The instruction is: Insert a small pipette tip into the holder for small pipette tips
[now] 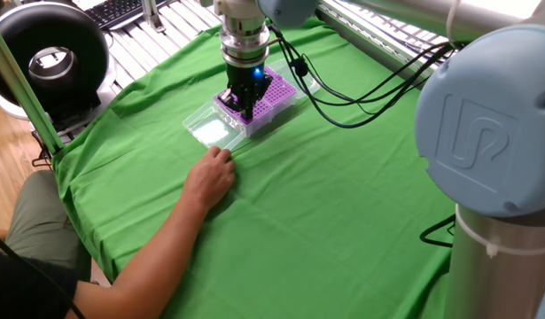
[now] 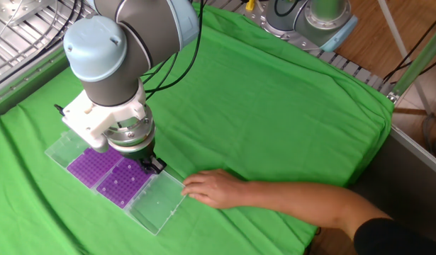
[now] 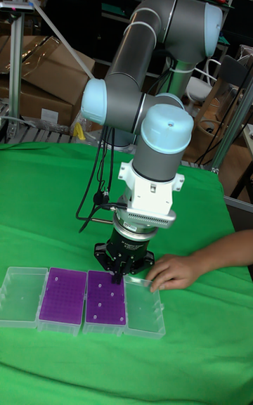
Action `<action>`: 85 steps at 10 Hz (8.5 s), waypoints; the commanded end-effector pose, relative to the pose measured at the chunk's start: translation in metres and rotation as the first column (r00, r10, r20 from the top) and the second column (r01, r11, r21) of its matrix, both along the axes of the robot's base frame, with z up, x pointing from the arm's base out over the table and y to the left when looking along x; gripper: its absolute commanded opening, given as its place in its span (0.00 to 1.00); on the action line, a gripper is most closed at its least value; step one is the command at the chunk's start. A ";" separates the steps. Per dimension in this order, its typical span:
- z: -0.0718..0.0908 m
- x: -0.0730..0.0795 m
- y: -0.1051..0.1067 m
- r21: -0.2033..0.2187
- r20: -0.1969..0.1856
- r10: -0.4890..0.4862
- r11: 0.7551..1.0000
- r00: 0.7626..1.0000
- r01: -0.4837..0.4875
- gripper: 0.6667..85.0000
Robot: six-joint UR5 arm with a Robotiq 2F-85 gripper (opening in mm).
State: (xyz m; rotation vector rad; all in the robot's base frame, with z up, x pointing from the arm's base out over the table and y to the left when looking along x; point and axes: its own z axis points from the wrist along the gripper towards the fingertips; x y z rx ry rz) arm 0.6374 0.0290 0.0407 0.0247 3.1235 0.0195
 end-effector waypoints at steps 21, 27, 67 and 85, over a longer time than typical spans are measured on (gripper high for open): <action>0.054 0.005 -0.027 -0.044 -0.086 0.016 0.999 0.996 -0.020 0.00; 0.048 0.030 -0.082 -0.084 -0.039 0.139 0.986 0.989 -0.142 0.00; 0.017 0.019 -0.119 -0.046 0.055 0.253 0.967 0.966 -0.251 0.00; 0.018 0.038 -0.036 0.000 0.013 0.064 0.998 0.998 -0.064 0.23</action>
